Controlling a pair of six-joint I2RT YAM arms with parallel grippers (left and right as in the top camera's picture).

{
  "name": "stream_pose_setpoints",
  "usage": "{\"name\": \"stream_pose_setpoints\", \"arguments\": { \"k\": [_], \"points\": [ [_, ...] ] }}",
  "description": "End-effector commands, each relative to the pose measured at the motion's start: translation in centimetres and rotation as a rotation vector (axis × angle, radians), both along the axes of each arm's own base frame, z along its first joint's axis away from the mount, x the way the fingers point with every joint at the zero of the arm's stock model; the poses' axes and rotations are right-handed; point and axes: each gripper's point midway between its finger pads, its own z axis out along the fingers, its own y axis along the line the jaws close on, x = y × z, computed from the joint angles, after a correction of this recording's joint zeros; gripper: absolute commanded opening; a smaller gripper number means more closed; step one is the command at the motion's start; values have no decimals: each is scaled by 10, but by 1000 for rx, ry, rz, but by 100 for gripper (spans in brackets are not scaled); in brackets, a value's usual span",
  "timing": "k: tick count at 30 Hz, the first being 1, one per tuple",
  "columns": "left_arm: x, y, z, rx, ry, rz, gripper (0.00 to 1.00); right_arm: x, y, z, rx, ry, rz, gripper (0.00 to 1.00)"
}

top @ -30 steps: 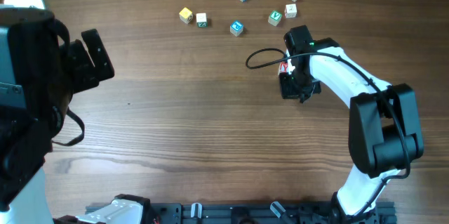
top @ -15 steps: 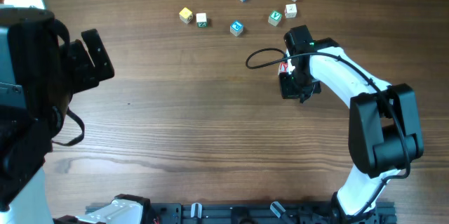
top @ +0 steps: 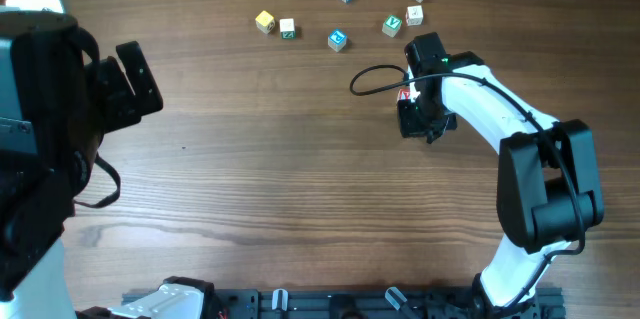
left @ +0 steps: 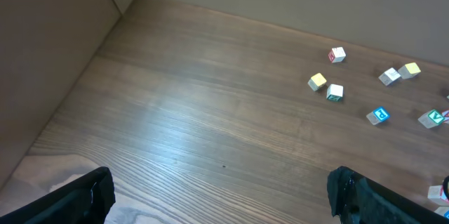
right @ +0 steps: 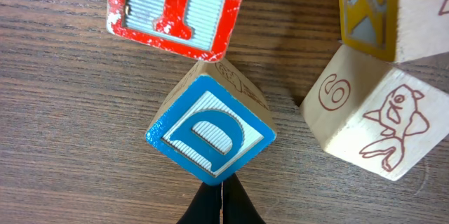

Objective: Form a circle

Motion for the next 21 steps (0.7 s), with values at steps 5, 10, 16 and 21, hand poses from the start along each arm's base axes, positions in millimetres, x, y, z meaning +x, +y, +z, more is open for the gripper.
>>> {"name": "stream_pose_setpoints", "arguments": {
  "k": [5,10,16,21],
  "points": [
    [0,3,1,10,-1,12,100,-5,2,17,15,6,5,5],
    [0,3,1,10,-1,12,100,0,15,41,100,-55,18,5],
    [0,3,0,10,0,12,100,20,56,71,326,-191,169,5],
    [0,3,0,10,0,12,100,21,62,73,348,-207,218,5]
  ]
}}
